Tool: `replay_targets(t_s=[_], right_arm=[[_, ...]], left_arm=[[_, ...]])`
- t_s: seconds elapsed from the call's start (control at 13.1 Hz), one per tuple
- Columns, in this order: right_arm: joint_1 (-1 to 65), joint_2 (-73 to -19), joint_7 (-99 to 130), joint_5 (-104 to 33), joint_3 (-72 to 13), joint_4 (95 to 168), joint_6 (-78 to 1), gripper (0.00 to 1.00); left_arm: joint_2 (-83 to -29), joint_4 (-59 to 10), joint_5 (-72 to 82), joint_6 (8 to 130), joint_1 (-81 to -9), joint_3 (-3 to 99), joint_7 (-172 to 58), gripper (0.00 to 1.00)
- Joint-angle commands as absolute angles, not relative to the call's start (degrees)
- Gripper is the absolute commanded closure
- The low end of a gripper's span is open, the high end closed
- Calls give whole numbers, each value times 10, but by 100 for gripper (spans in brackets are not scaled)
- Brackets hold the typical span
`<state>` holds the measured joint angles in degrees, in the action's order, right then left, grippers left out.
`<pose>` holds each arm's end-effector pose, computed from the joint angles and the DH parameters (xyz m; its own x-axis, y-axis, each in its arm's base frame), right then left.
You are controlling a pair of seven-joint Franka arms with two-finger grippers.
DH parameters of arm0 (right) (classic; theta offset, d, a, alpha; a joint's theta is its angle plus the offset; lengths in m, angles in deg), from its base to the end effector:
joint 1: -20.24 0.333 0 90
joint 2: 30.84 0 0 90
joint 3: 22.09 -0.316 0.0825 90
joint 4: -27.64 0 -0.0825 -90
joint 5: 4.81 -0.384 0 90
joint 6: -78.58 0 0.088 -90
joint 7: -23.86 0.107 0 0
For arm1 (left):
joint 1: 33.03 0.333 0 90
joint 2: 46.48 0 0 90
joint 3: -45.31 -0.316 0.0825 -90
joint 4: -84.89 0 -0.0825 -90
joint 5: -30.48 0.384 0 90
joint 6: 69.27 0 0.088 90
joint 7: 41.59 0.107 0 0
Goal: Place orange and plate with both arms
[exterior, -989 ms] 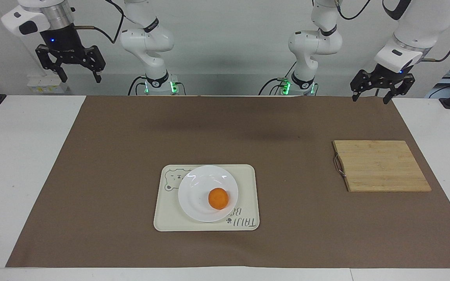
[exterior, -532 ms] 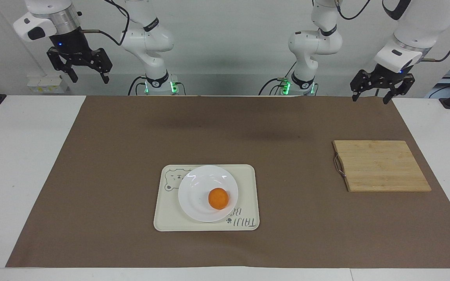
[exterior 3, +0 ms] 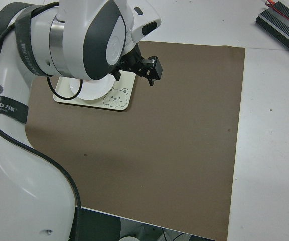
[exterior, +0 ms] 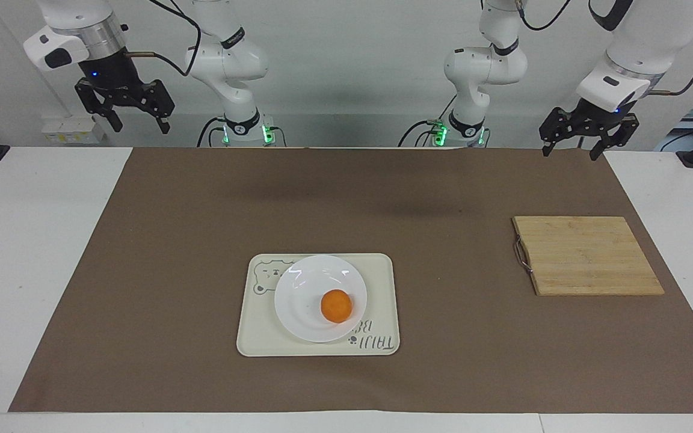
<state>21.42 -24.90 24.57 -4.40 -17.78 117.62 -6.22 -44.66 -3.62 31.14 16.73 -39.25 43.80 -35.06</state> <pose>0.5113 -0.0312 0.6718 0.9976 -0.0673 0.0130 -0.0673 -0.9977 -0.0008 0.5360 -0.0426 0.6479 0.9809 -0.1941 -0.0132 -0.1943 -0.9809 -0.0092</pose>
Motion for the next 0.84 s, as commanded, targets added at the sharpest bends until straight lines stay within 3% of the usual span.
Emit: replay_targets(t_s=[0.0, 0.08, 0.76], right_arm=[[213, -270, 255, -57, -180, 1149, -43, 0], [215, -293, 255, -56, -180, 1123, -29, 0], [212, -292, 277, -57, -182, 1133, -50, 0]], left_arm=[[-440, -35, 319, 158, -386, 443, -342, 0], [-440, -35, 319, 158, -386, 443, -342, 0], [-440, -35, 319, 158, -387, 443, -343, 0]])
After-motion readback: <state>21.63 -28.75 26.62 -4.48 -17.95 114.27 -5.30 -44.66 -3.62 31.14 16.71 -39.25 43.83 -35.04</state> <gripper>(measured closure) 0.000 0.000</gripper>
